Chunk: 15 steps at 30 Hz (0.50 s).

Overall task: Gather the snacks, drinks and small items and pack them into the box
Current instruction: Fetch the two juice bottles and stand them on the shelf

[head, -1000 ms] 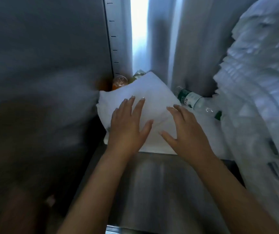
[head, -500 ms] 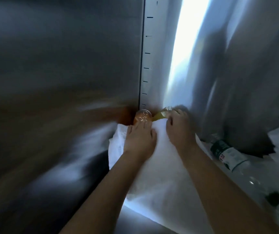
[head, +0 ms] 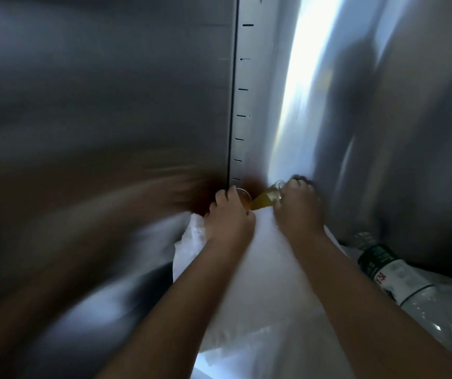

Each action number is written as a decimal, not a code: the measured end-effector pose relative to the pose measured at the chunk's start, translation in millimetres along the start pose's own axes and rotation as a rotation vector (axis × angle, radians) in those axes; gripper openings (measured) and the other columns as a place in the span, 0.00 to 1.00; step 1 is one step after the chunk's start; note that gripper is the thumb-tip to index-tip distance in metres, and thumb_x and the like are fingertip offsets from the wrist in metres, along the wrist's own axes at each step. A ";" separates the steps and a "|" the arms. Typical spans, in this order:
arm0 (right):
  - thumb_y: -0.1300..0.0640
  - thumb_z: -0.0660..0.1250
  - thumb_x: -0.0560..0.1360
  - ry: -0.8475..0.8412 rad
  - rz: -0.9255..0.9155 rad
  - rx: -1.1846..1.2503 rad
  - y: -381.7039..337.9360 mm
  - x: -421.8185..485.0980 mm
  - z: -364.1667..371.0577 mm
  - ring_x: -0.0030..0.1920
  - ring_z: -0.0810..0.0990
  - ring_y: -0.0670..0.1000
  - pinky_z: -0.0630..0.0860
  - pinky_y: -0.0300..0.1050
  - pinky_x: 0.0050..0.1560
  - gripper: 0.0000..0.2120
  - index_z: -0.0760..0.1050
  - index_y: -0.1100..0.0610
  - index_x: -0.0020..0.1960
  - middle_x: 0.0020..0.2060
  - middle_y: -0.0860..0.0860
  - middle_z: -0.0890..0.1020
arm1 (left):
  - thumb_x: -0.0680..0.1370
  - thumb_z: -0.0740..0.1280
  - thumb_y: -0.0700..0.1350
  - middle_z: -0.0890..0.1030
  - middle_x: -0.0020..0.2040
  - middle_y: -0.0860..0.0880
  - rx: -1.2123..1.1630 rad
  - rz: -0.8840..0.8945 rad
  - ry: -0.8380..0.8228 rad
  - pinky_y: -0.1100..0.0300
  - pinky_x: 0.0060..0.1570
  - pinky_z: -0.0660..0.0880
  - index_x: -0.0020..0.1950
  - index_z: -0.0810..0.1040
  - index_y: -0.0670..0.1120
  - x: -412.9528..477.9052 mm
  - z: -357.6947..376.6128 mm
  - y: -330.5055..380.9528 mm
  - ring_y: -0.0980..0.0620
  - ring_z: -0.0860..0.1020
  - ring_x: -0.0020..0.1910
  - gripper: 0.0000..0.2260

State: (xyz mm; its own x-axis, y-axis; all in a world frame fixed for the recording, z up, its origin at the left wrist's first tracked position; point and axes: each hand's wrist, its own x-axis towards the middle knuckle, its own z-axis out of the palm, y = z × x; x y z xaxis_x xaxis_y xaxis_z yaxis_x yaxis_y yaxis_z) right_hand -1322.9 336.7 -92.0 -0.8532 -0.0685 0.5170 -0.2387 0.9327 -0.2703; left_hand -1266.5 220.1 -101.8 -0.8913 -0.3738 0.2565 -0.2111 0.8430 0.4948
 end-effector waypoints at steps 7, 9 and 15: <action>0.66 0.63 0.73 -0.014 -0.126 0.101 1.4 1.4 -2.9 0.59 0.71 0.55 0.68 0.45 0.57 0.13 0.74 0.60 0.57 0.57 0.56 0.76 | 0.76 0.64 0.45 0.61 0.71 0.43 -0.030 -0.035 -0.051 0.51 0.58 0.69 0.76 0.53 0.45 15.9 1.2 3.2 0.41 0.63 0.66 0.32; 0.66 0.64 0.73 -0.022 -0.150 0.121 0.9 0.2 -3.6 0.59 0.71 0.55 0.69 0.46 0.57 0.15 0.74 0.59 0.58 0.59 0.56 0.75 | 0.76 0.64 0.43 0.61 0.70 0.43 -0.059 -0.042 -0.023 0.50 0.57 0.69 0.75 0.55 0.45 14.4 3.3 1.3 0.41 0.63 0.66 0.30; 0.64 0.58 0.77 -0.091 -0.083 0.219 0.4 -1.4 1.1 0.52 0.78 0.59 0.68 0.41 0.43 0.13 0.68 0.56 0.60 0.57 0.58 0.76 | 0.76 0.65 0.45 0.62 0.71 0.44 -0.121 -0.036 0.072 0.49 0.57 0.69 0.75 0.56 0.46 10.3 8.8 -4.0 0.42 0.64 0.67 0.31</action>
State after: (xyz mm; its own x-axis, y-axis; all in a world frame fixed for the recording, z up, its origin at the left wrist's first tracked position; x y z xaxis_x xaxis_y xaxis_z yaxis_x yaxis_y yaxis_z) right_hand -1322.4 336.8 -93.7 -0.8624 -0.1826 0.4722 -0.3960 0.8244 -0.4044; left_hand -1278.4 216.3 -108.5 -0.8520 -0.4336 0.2932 -0.1892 0.7773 0.6000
